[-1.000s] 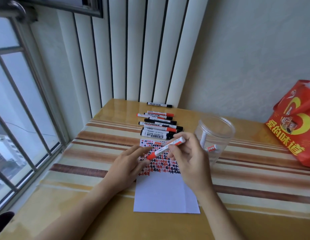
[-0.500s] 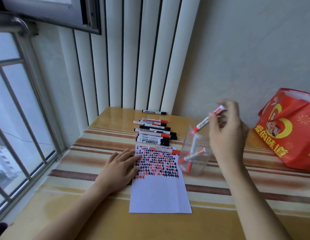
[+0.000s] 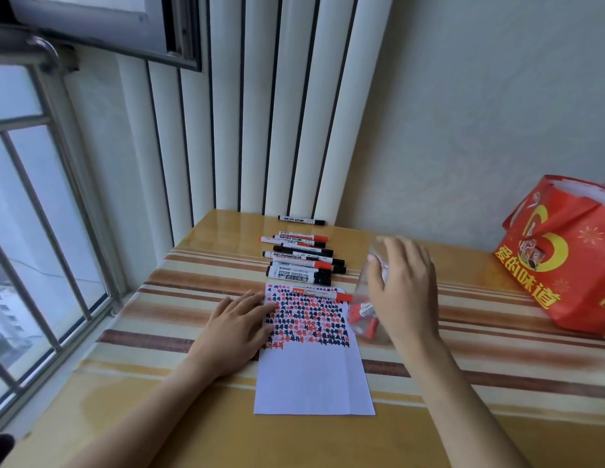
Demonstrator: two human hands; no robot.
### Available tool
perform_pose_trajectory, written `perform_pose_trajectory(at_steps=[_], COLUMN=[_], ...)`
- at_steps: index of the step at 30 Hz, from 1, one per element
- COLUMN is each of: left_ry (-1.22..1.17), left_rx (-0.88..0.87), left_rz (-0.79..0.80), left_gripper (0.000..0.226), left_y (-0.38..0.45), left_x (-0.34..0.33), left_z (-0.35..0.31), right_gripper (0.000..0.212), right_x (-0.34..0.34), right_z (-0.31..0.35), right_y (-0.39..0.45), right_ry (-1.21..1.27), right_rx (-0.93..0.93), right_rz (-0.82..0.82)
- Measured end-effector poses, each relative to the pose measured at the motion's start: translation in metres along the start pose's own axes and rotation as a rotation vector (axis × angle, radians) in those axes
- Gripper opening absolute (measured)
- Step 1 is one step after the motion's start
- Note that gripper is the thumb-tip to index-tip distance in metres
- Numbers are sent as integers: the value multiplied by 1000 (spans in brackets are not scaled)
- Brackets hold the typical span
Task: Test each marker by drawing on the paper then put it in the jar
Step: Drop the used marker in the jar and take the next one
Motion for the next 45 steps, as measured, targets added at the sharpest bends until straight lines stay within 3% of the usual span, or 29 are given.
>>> perform_pose_trajectory(at_steps=[2, 3, 6, 9, 12, 16, 21, 25, 27, 33, 35, 38, 42, 45], left_ry=[-5, -7, -16, -7, -24, -30, -49, -145, -174, -219, -223, -215, -284, -298], left_rx=[-3, -4, 2, 2, -9, -10, 3, 0, -32, -139, -170, -185, -120, -141], left_rz=[1, 2, 0, 0, -4, -4, -17, -66, -57, 7, 10, -44, -133, -111], left_gripper=[48, 48, 46, 47, 48, 46, 45, 51, 51, 45, 33, 16, 12, 14], left_y=[1, 1, 2, 1, 1, 1, 1, 0, -1, -1, -1, -1, -2, -3], left_x=[-1, -1, 0, 0, 2, 4, 5, 14, 15, 13, 14, 20, 29, 29], left_z=[1, 1, 3, 3, 0, -2, -1, -4, -8, -20, -23, -24, -18, -22], right_gripper=[14, 16, 27, 43, 51, 37, 17, 7, 6, 10, 4, 11, 21, 8], right_x=[11, 5, -50, -119, -162, -179, -162, -109, -96, -130, -143, -150, -150, -136], right_z=[23, 39, 81, 71, 57, 55, 70, 75, 67, 45, 45, 42, 37, 39], right_y=[-12, -20, -45, -61, -69, -67, -70, -75, -80, -107, -114, -119, -117, -105], right_ry=[-10, -1, 31, 0, -69, -141, -111, 276, 505, 1146, 1257, 1337, 1342, 992], right_rx=[112, 197, 374, 215, 99, 101, 236, 142, 38, -487, -569, -626, -575, -230], right_rz=[-158, -157, 162, 537, 709, 700, 562, 256, 203, 420, 505, 571, 633, 606])
Point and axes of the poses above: each hand's wrist, its own y-axis towards the middle knuckle, its own x-axis out of the back of the hand, z = x × y, the point moved 10 cm from there along y, towards the middle knuckle, and after that the axes turned 9 degrees about -y, right-handed, at the moved point
